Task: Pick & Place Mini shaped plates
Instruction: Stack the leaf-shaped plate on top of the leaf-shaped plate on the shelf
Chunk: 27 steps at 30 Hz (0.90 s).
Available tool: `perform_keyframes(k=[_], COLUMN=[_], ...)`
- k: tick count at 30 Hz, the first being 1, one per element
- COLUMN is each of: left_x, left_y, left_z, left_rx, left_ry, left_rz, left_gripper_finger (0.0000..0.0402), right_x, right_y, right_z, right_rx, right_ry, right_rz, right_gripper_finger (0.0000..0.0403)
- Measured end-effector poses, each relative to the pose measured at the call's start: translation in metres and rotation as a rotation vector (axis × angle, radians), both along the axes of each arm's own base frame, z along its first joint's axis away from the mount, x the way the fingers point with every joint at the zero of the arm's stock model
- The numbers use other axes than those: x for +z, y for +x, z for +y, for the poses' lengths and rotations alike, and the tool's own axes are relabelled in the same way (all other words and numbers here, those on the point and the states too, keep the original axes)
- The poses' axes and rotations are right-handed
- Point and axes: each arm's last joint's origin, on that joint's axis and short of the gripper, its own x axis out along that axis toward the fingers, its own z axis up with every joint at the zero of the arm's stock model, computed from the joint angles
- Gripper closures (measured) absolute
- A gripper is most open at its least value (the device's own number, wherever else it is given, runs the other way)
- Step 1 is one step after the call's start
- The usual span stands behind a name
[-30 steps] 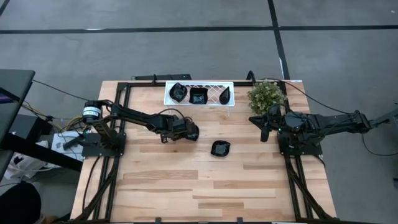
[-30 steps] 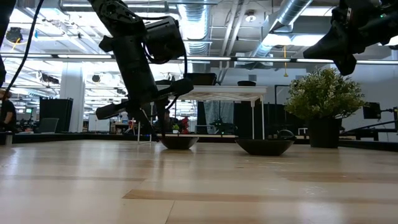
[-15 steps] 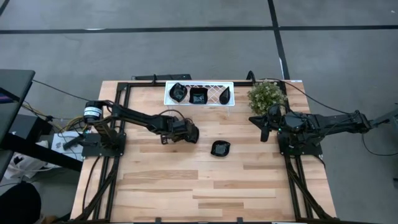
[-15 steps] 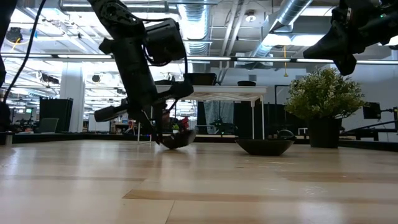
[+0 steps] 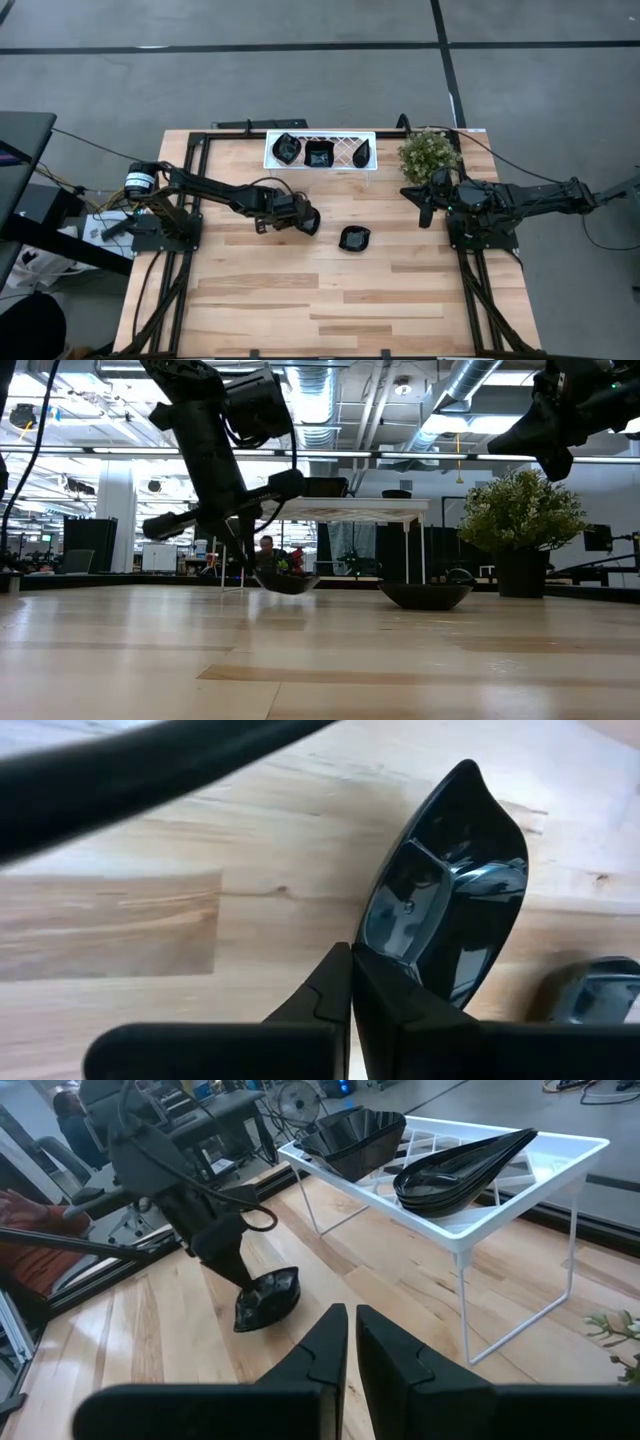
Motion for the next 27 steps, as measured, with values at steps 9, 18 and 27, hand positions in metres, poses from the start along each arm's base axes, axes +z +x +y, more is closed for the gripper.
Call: perform_keyframes(k=[9, 18, 27], left_x=[0.004, 0.010, 0.050], left_y=[-0.009, -0.012, -0.020], left_z=[-0.012, -0.031, -0.045], left_rx=[-0.047, -0.118, -0.203], left_ry=[-0.038, -0.059, -0.007], left_rz=[0.057, 0.047, -0.086], left_gripper_finger=[0.0396, 0.0396, 0.0396], right_x=[0.000, -0.005, -0.005], right_y=[0.000, -0.002, -0.002], right_z=[0.000, 0.000, 0.000], right_rx=[0.000, 0.001, 0.000], right_ry=[-0.001, -0.007, -0.007], right_rz=[0.004, 0.058, 0.059], right_gripper_finger=[0.0381, 0.0381, 0.0381])
